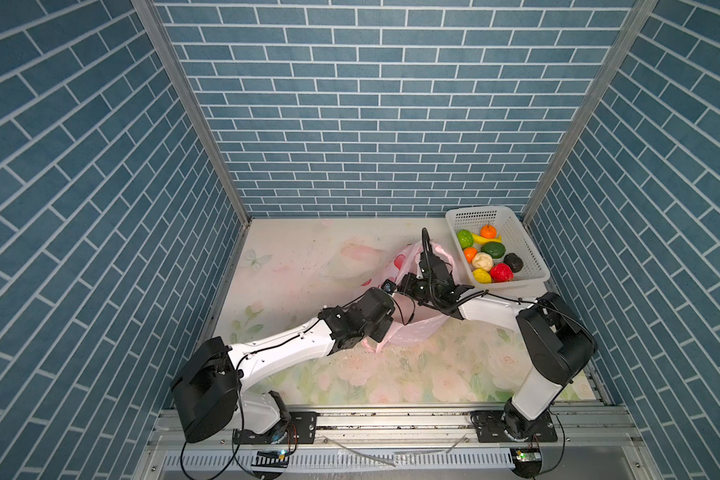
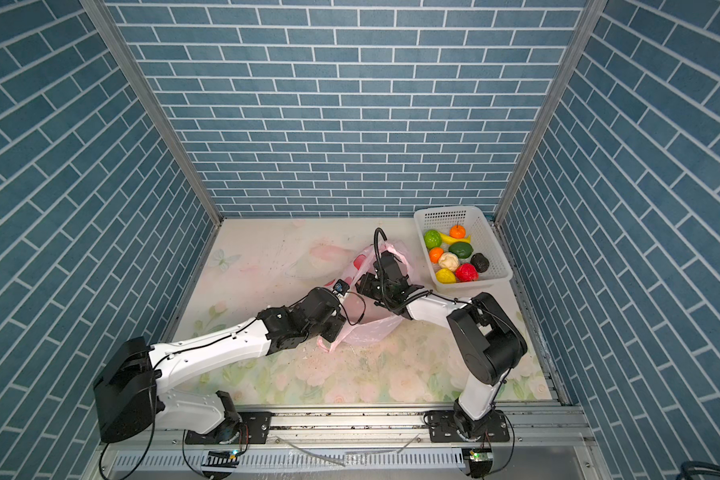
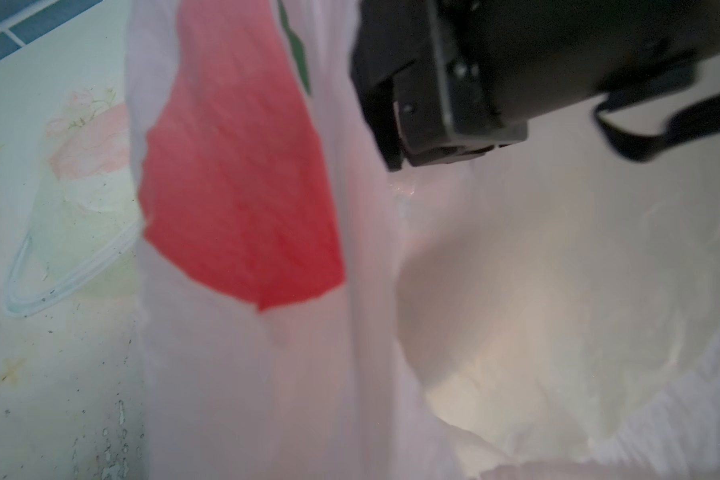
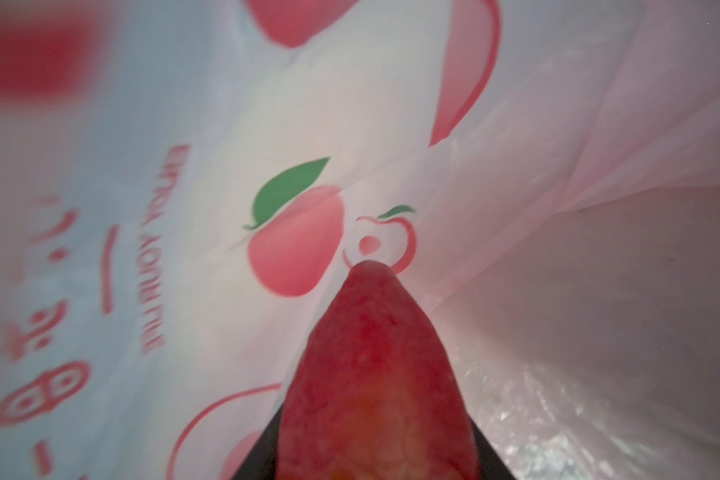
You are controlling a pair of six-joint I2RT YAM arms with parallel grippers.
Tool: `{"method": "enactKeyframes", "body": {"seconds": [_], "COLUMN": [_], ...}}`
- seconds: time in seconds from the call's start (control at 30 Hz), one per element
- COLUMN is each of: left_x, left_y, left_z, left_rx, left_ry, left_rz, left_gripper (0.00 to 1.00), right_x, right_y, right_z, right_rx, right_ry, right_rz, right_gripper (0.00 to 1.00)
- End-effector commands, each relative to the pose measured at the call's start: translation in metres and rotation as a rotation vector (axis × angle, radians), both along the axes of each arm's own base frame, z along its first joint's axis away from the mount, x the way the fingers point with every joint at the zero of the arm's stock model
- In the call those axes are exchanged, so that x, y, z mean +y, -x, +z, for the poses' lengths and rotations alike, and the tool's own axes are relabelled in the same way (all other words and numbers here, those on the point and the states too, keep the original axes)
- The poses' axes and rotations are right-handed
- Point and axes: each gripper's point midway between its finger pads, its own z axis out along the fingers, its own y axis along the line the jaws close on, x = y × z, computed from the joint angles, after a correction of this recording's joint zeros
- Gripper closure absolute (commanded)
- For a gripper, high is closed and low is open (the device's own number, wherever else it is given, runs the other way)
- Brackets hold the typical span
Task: Untie the knot of the plastic bag and take out the fruit
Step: 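Lift the red-yellow fruit out of the bag and carry it to the basket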
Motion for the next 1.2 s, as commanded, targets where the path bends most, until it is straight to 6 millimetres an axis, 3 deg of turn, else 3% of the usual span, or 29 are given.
{"method": "enactKeyframes", "body": {"seconds": [0.0, 0.33, 0.67, 0.83, 0.97, 1.17], "left_x": [0.007, 0.020, 0.035, 0.041, 0.044, 0.044], "left_y": [-0.008, -0.019, -0.026, -0.027, -0.025, -0.025], "left_z": [0.003, 0.005, 0.004, 0.004, 0.003, 0.004], "left_rx": [-0.012, -0.023, -0.024, -0.025, -0.024, -0.025], "left_ry": [-0.024, -0.042, -0.072, -0.086, -0.086, -0.077], "left_rz": [0.046, 0.095, 0.139, 0.154, 0.161, 0.160], "left_gripper": [1.00, 1.00, 1.00, 1.00, 1.00, 1.00], "right_x": [-0.001, -0.020, -0.056, -0.085, -0.119, -0.176], "right_y": [0.032, 0.084, 0.120, 0.114, 0.098, 0.062], "right_z": [0.009, 0.044, 0.140, 0.182, 0.206, 0.208], "right_rx": [0.016, 0.021, -0.067, -0.116, -0.162, -0.181], "right_ry": [0.019, 0.105, 0.116, 0.115, 0.122, 0.223], "right_rz": [0.093, 0.204, 0.265, 0.204, 0.117, -0.013], "right_gripper": [0.60, 0.60, 0.58, 0.58, 0.58, 0.57]}}
